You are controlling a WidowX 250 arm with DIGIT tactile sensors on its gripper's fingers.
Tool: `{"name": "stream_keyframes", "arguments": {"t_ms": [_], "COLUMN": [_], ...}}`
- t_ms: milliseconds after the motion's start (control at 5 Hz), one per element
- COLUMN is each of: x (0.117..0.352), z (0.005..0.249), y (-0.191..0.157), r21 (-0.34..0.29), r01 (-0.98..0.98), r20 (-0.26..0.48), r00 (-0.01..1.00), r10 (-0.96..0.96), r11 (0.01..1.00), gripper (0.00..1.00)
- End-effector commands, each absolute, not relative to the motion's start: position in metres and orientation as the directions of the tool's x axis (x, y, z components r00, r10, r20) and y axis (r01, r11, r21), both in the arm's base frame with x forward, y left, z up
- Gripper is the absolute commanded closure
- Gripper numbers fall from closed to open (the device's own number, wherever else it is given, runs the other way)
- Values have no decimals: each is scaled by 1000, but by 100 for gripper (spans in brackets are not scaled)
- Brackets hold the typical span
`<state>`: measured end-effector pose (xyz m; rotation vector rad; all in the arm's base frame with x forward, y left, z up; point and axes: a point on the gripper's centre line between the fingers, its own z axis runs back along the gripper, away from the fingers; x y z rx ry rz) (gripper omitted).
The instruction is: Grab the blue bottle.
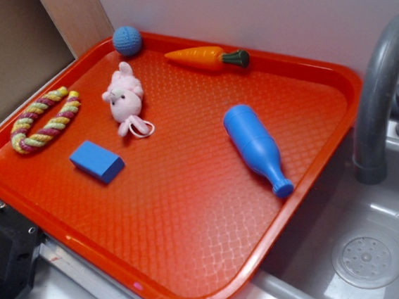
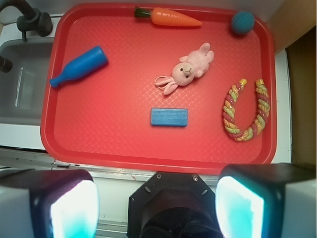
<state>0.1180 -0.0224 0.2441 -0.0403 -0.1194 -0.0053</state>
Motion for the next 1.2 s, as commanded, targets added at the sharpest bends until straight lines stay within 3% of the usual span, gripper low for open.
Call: {"name": "stream_keyframes", "arguments": {"t_ms": [0,400,600,800,1000], "x": [118,147,180,215,235], "z": [244,231,209,189,172], "y": [-22,-63,-86,-105,-108], "r21": [-40,-146,-189,-174,-175], "r01": [8,-269,-464,-602,-742], "r20": [119,152,121,157,129], "r00": [993,945,864,764,634], "r10": [-3,291,489,625,762], "r11": [999,952,866,780,647], "gripper": [0,0,0,0,0]}}
